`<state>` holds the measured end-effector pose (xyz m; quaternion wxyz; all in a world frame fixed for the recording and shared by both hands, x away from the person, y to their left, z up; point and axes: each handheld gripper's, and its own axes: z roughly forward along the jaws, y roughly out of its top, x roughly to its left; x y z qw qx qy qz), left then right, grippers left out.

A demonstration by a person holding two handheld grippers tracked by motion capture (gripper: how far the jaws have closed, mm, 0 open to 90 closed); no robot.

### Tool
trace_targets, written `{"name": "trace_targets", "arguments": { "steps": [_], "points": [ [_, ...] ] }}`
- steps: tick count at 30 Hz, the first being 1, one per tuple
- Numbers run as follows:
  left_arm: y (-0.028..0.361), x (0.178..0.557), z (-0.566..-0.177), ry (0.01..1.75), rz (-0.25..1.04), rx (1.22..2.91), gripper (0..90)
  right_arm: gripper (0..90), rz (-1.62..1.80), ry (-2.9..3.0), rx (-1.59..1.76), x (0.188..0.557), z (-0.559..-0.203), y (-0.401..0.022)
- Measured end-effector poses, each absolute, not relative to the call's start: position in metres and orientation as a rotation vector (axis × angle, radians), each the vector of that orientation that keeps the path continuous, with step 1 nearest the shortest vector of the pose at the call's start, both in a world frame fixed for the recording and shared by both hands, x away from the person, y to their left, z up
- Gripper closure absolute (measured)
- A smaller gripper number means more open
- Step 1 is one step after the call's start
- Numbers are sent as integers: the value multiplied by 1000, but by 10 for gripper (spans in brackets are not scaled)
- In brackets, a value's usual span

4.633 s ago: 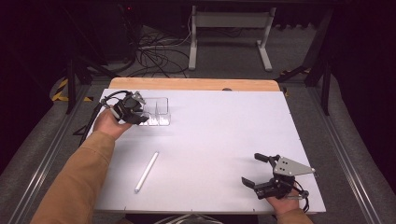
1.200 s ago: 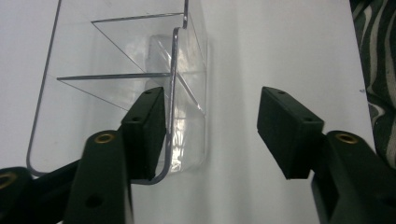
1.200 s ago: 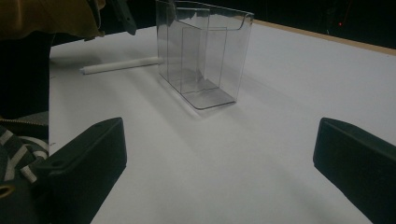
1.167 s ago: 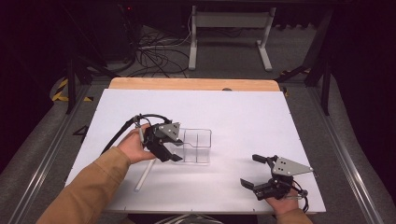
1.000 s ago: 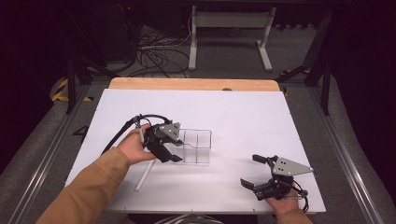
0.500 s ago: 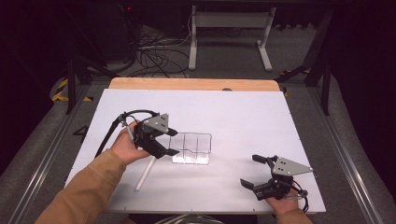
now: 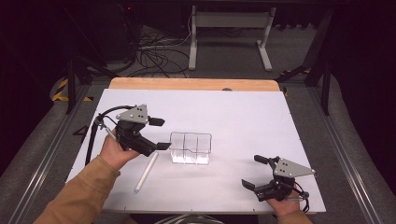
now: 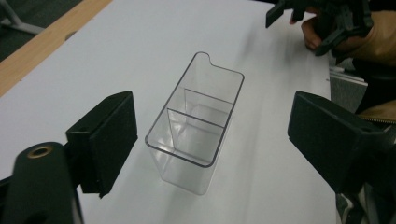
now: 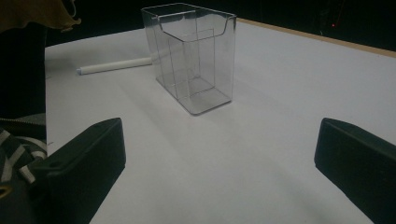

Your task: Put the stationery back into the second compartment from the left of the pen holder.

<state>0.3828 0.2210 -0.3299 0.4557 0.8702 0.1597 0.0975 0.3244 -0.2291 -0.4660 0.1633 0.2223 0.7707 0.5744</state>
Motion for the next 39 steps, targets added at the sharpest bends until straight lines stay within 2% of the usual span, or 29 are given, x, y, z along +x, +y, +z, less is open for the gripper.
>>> {"name": "trace_targets", "arguments": {
  "steps": [4,11,19,22,29,33,39],
  "points": [
    [225,378,-330,479,264,2133,72,24,1640,2190,634,324,-466,-230],
    [230,371,-338,618,258,2115,30,21,1642,2185,637,324,-465,-230],
    [231,356,-346,791,330,2128,51,21,1646,2183,641,324,-465,-230],
    [232,353,-349,793,303,2106,59,20,1647,2179,638,324,-465,-230],
    [231,347,-355,829,353,2130,61,20,1644,2180,638,323,-464,-230],
    [230,345,-358,851,297,2121,67,21,1627,2202,648,323,-463,-230],
    [229,343,-364,875,357,2138,81,21,1629,2200,645,323,-462,-230]
  ]
}}
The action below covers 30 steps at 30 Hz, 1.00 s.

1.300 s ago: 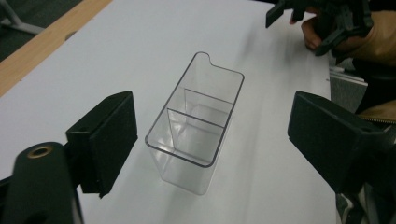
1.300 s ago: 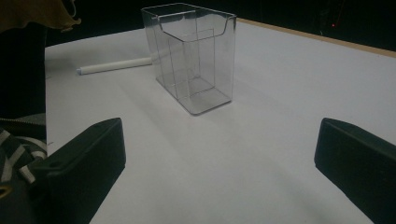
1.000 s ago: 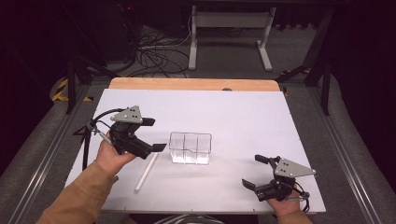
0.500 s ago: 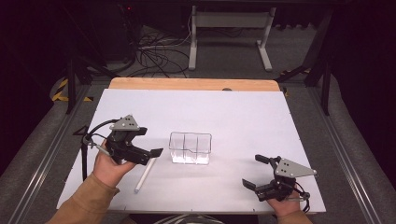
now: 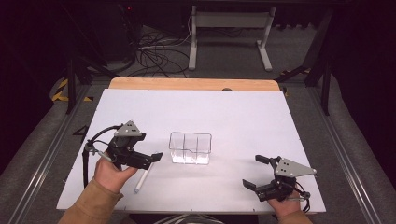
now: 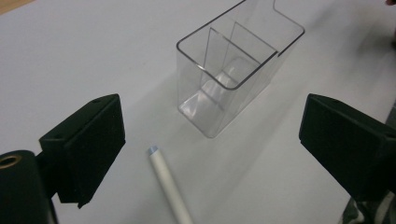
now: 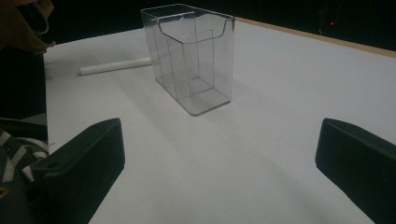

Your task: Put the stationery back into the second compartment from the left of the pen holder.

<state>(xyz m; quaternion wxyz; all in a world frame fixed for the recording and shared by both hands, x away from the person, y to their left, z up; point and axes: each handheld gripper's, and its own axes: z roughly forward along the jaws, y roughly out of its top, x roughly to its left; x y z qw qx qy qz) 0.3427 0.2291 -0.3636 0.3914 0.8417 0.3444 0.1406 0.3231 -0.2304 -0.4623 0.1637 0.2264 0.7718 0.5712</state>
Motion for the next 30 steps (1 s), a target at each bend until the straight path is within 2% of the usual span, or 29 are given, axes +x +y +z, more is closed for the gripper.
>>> {"name": "trace_targets", "arguments": {
  "steps": [5,18,22,30],
  "points": [
    [228,341,-370,915,339,2145,110,21,1631,2199,639,323,-462,-231],
    [229,343,-386,960,280,2159,75,21,1640,2197,633,322,-462,-232],
    [227,344,-394,990,295,2199,90,21,1645,2195,630,322,-462,-232],
    [229,348,-406,1035,226,2229,125,21,1642,2196,626,321,-461,-232]
  ]
}}
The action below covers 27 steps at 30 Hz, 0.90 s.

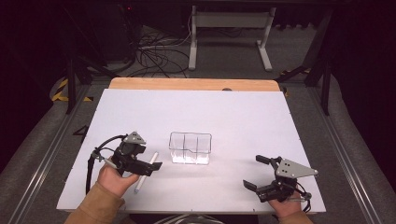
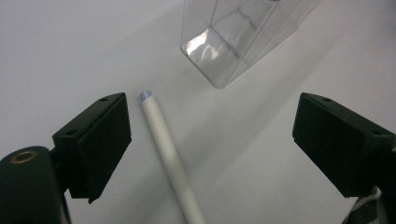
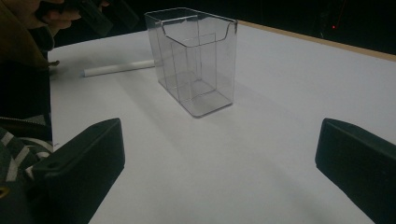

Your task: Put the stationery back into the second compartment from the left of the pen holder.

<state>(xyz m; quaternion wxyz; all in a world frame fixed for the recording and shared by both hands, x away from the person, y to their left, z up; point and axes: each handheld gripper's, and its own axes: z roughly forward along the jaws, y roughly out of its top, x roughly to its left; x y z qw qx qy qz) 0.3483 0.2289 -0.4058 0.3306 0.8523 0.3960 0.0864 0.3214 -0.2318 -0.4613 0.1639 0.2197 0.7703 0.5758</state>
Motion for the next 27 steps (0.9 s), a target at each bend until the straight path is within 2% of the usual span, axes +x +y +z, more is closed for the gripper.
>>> {"name": "trace_targets", "arguments": {
  "steps": [19,27],
  "points": [
    [222,354,-430,1140,193,2355,211,21,1645,2200,628,321,-462,-232],
    [217,351,-435,1219,236,2388,296,21,1647,2200,627,321,-462,-232]
  ]
}}
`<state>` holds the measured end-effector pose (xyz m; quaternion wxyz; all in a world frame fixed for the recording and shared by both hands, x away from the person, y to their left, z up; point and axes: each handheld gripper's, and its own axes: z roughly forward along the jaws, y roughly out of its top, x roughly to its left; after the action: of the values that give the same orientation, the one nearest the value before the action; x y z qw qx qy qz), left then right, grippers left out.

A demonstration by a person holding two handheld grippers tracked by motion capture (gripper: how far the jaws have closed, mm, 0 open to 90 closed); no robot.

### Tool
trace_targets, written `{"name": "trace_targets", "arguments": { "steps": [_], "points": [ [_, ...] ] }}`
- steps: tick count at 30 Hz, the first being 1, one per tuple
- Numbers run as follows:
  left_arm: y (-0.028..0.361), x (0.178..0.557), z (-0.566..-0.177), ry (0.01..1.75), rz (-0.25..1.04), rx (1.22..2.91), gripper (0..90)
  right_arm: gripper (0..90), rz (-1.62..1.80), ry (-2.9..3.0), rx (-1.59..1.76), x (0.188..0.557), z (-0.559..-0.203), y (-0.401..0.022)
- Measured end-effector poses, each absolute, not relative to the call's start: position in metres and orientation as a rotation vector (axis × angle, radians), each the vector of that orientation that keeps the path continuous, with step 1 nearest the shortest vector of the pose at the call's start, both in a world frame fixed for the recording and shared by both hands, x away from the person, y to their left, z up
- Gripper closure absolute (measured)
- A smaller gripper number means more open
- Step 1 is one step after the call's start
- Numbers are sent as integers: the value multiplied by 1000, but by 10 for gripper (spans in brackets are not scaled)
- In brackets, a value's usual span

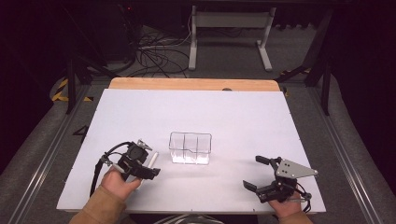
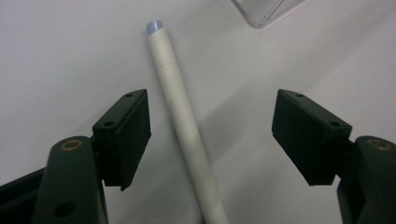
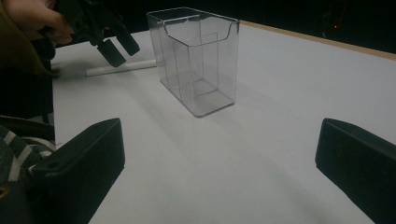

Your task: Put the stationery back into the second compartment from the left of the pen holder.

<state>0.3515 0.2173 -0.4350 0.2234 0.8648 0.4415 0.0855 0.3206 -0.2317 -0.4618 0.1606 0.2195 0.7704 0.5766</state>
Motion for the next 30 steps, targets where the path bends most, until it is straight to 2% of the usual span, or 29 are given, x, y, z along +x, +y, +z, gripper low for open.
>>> {"name": "trace_targets", "arguments": {
  "steps": [18,21,30],
  "points": [
    [212,351,-442,1322,304,2399,410,21,1646,2198,628,321,-462,-232],
    [209,351,-443,1364,356,2396,425,22,1648,2195,630,320,-462,-232],
    [207,352,-447,1414,339,2398,547,22,1650,2197,629,320,-462,-233]
  ]
}}
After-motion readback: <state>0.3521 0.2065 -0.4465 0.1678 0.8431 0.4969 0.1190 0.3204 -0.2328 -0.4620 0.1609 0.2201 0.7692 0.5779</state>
